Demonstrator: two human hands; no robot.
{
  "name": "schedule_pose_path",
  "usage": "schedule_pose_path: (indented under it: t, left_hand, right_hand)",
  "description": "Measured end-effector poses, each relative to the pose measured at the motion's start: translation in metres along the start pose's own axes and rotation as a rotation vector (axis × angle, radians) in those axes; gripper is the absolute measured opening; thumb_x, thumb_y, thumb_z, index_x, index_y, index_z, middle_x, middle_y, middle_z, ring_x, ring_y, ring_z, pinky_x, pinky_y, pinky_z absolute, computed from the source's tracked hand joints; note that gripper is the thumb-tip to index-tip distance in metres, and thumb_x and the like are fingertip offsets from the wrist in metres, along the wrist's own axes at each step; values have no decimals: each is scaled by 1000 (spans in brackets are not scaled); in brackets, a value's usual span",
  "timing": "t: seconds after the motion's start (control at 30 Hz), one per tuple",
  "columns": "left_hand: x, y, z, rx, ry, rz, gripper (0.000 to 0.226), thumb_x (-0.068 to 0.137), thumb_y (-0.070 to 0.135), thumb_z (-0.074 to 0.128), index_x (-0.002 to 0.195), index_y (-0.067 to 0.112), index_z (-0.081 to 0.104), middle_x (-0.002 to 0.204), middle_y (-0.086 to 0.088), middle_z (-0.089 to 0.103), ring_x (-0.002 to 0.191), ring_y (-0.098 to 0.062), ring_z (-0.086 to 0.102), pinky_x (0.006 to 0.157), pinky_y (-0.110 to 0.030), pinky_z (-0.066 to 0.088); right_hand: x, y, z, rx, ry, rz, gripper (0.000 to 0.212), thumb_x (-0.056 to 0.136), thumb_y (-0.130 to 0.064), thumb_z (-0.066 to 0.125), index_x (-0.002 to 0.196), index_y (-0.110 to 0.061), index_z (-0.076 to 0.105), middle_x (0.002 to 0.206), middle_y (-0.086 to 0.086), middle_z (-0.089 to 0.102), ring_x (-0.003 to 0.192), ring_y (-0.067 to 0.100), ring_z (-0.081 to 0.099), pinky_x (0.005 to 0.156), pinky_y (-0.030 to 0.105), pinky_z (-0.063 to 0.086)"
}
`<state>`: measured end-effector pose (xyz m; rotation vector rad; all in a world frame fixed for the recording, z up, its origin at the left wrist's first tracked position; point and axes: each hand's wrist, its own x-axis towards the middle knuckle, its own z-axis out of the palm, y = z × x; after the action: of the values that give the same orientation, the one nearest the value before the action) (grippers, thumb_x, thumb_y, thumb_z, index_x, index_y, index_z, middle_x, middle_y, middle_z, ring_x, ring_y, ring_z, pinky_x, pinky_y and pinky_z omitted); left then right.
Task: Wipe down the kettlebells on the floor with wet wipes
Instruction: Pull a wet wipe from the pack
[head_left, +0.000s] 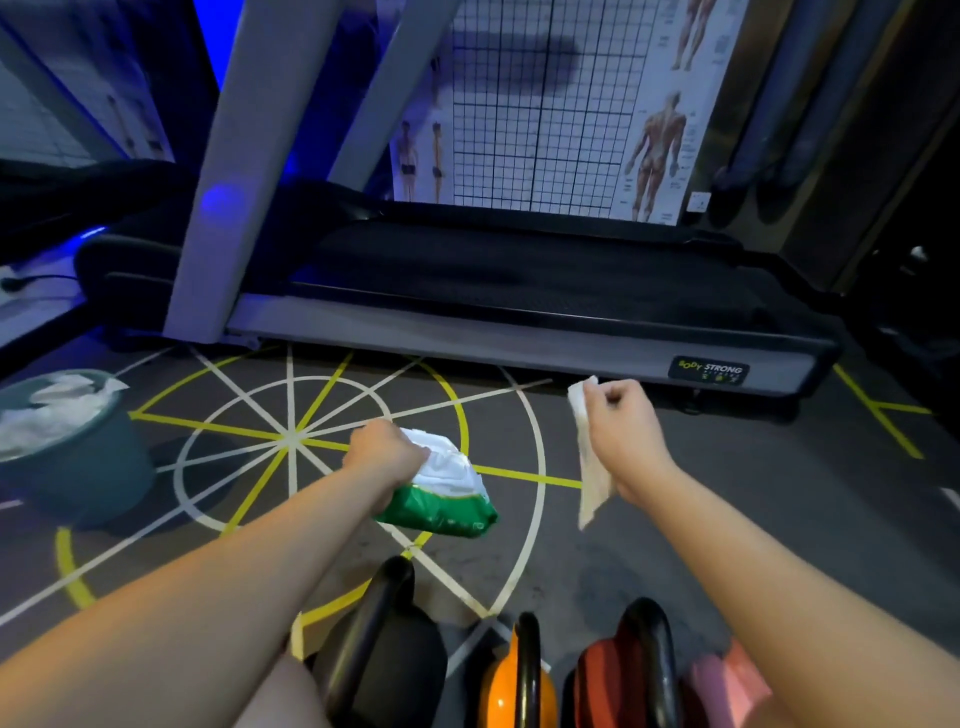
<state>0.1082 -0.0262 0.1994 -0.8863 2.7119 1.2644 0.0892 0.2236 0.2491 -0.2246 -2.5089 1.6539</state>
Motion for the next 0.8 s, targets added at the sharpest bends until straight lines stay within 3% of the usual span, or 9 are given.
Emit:
schedule_pose_path:
  t: [0.1, 0.2, 0.33, 0.4, 0.47, 0.6, 0.67, 0.73, 0.8]
  left_hand:
    - [13, 7, 10, -115, 37, -48, 28, 89, 27, 75, 98, 1, 70, 110, -19, 67, 95, -35, 65, 70, -34, 48]
    - [26, 17, 16, -268, 80, -10, 24, 88, 30, 77, 92, 9, 65, 108, -13, 67, 101, -33, 63, 85, -38, 53]
    - [41, 19, 25, 82, -64, -28, 79, 79, 57, 78, 128, -1, 55, 132, -29, 56, 116, -41, 59, 95, -43, 48]
    - [36, 23, 31, 180, -137, 26, 72, 87, 50, 73, 136, 3, 51, 141, -23, 53, 130, -37, 51, 99, -37, 44]
    - [25, 31, 37, 162, -183, 123, 57, 92, 43, 70, 136, 12, 52, 139, -11, 56, 130, -31, 52, 99, -32, 43]
    - [2, 45, 43, -87, -375, 388, 37, 93, 37, 70, 128, 27, 62, 130, 4, 62, 120, -10, 58, 105, -35, 48]
    - [-22, 59, 36, -291, -564, 459, 37, 96, 36, 67, 131, 24, 63, 127, 9, 66, 110, 2, 61, 99, -24, 50]
    - [-40, 68, 31, -378, -706, 498, 39, 95, 40, 69, 128, 19, 65, 121, 2, 72, 106, -6, 68, 97, -25, 51]
    - [-48, 70, 29, -400, -742, 503, 41, 90, 35, 77, 118, 9, 67, 112, -12, 74, 103, -21, 71, 99, -41, 52]
  right_hand:
    - [9, 8, 3, -36, -54, 25, 23, 97, -42, 57, 98, -19, 58, 100, -6, 61, 90, 10, 58, 67, 27, 41]
    - [16, 13, 4, -8, -67, 2, 20, 92, -40, 66, 96, -21, 62, 97, -7, 65, 89, 11, 61, 72, 29, 46]
    - [18, 21, 4, 29, -159, 7, 23, 82, -47, 75, 93, -30, 65, 87, 1, 72, 79, 20, 69, 71, 38, 56]
    - [19, 24, 3, 45, -214, 28, 24, 78, -48, 79, 92, -30, 69, 87, 3, 74, 81, 21, 72, 77, 45, 60]
    - [19, 23, 1, 72, -286, 52, 28, 75, -45, 83, 93, -26, 74, 89, 3, 76, 85, 22, 74, 82, 50, 59]
    - [17, 18, -5, 172, -458, 96, 31, 76, -30, 86, 103, -17, 75, 96, 6, 77, 85, 21, 73, 85, 48, 59]
    - [13, 12, -11, 230, -530, 111, 41, 75, -26, 85, 111, -11, 72, 99, 12, 76, 83, 21, 72, 82, 42, 58]
    - [9, 6, -17, 268, -558, 111, 43, 72, -29, 84, 109, -9, 73, 95, 16, 75, 77, 23, 70, 71, 37, 58]
    - [6, 1, -23, 322, -514, 97, 33, 79, -26, 82, 103, -5, 73, 89, 17, 73, 72, 26, 68, 61, 34, 56]
